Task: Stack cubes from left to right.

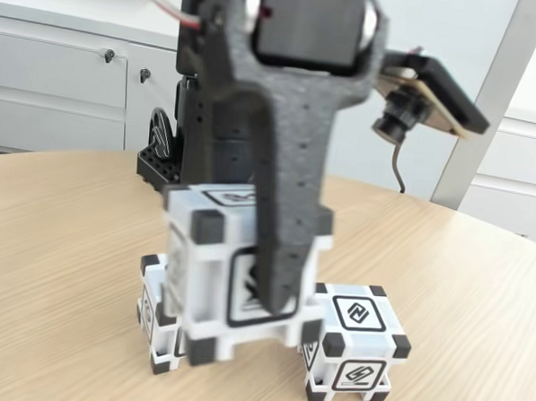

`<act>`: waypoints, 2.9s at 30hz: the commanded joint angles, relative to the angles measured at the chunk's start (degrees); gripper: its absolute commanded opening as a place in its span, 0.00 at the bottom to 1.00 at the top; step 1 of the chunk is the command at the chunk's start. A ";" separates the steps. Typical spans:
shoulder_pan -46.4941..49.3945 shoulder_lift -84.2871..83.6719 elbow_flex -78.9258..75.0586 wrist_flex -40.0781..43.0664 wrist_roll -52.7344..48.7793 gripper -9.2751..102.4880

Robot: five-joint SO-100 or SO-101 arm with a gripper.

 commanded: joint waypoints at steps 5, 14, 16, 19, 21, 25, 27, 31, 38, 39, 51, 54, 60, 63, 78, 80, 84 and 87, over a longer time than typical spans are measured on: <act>5.36 4.31 -0.97 4.48 -2.72 0.23; 5.54 4.31 -0.97 8.17 -4.31 0.23; 5.54 4.31 -0.88 8.17 -5.01 0.23; 5.54 4.22 -0.88 8.17 -7.03 0.24; 5.45 3.43 -0.88 8.17 -8.61 0.24; 5.36 4.22 2.37 8.26 -12.57 0.24; 5.45 4.31 6.33 8.26 -13.54 0.24; 5.45 4.31 11.60 8.09 -13.71 0.23; 5.45 4.31 12.39 8.09 -15.56 0.23; 5.45 4.31 12.39 8.09 -15.82 0.23; 5.54 4.22 13.36 8.17 -22.15 0.24; 5.62 4.22 16.88 8.17 -23.38 0.23; 5.54 4.22 18.46 7.91 -21.97 0.23; 5.54 4.22 18.63 8.00 -21.88 0.24; 5.45 4.39 18.11 8.17 -19.42 0.41; 4.57 5.19 18.02 8.17 -19.07 0.41; 4.39 13.36 18.19 8.17 -18.54 0.41; 4.39 22.41 18.90 8.17 -17.40 0.41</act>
